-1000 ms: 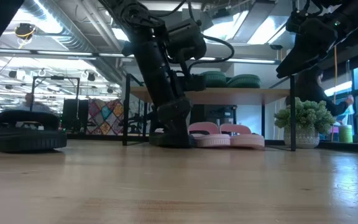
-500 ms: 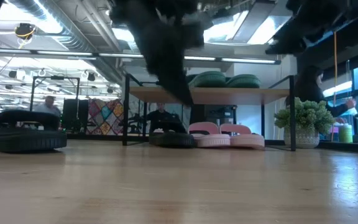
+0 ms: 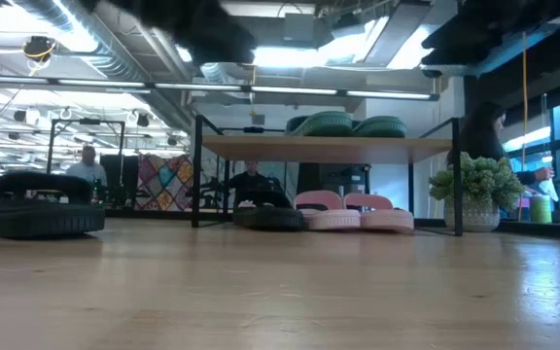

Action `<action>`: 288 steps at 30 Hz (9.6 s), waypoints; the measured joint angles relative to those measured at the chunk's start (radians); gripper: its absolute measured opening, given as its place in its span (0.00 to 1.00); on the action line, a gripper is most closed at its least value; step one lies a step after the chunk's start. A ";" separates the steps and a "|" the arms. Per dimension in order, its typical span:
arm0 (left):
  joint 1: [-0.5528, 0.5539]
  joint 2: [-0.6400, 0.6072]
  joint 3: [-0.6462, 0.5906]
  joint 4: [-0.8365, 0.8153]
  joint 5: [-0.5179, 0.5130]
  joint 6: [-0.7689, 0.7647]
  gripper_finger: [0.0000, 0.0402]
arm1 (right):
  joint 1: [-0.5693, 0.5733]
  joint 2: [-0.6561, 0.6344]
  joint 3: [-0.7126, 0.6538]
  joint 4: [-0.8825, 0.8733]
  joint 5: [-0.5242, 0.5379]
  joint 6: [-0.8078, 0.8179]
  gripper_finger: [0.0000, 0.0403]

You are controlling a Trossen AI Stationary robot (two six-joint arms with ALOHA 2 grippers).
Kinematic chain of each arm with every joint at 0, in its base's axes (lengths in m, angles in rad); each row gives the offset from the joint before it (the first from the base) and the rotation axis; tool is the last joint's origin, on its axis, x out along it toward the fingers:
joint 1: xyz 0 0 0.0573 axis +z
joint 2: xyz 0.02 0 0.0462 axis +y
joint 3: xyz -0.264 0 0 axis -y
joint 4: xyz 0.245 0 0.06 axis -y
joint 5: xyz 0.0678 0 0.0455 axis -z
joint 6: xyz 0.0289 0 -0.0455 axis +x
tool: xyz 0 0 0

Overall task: Pick and place slides into the shelf
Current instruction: Adjust the shelf, then put the black slide under the shelf

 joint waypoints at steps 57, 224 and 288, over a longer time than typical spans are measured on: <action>-0.140 -0.396 -0.378 0.202 -0.200 -0.062 0.49 | -0.656 0.867 0.712 -0.920 0.093 0.389 0.79; -0.284 0.597 0.065 -1.423 -0.253 -1.346 0.49 | -0.350 -0.061 -0.378 0.522 -0.689 0.105 0.79; -0.269 0.725 0.624 -1.154 -0.485 -0.525 0.01 | -0.350 -0.060 -0.377 0.454 -0.689 0.056 0.79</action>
